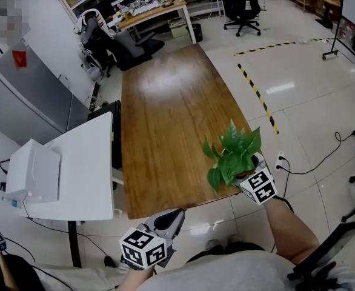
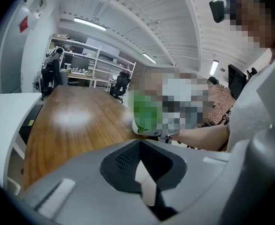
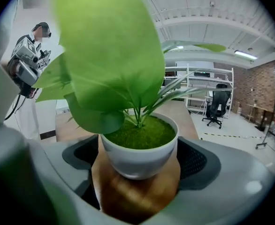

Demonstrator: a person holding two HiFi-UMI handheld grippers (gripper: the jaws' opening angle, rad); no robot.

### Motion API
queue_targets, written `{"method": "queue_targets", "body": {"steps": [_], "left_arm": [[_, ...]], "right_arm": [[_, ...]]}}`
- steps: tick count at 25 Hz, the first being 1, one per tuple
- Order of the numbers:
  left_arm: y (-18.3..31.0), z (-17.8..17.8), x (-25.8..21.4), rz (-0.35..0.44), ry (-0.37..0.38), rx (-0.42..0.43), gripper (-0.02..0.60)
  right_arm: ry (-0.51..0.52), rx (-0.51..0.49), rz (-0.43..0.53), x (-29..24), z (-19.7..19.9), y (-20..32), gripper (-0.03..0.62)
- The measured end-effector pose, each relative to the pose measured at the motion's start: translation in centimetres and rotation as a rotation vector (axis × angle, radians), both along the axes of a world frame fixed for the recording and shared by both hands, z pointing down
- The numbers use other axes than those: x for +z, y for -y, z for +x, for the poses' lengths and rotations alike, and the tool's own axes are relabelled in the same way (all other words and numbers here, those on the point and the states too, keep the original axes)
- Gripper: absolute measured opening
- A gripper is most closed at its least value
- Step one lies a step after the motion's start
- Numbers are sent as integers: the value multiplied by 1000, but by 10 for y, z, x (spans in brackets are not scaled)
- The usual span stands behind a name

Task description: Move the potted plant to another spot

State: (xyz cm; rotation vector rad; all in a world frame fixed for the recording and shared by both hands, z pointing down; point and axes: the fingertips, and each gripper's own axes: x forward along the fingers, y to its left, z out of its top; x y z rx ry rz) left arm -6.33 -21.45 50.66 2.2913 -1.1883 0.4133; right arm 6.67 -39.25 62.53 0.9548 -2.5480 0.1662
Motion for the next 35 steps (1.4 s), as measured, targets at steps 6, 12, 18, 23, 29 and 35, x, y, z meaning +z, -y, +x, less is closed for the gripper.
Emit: {"method": "queue_targets", "body": {"steps": [6, 12, 18, 23, 29, 35], "left_arm": [[1, 1, 4, -8, 2, 5, -3], [-4, 3, 9, -20, 0, 13, -3], [1, -2, 8, -7, 4, 4, -3], [6, -6, -1, 24, 5, -11, -3], [4, -16, -14, 47, 2, -38, -3], [-1, -20, -28, 58, -18, -68, -3]], "right_arm": [[16, 12, 14, 0, 2, 5, 456], [-1, 2, 15, 1, 1, 5, 460], [-5, -10, -21, 4, 1, 4, 456], [28, -1, -34, -3, 2, 2, 454], [49, 2, -40, -18, 2, -2, 453], [36, -4, -36, -41, 7, -9, 453]]}}
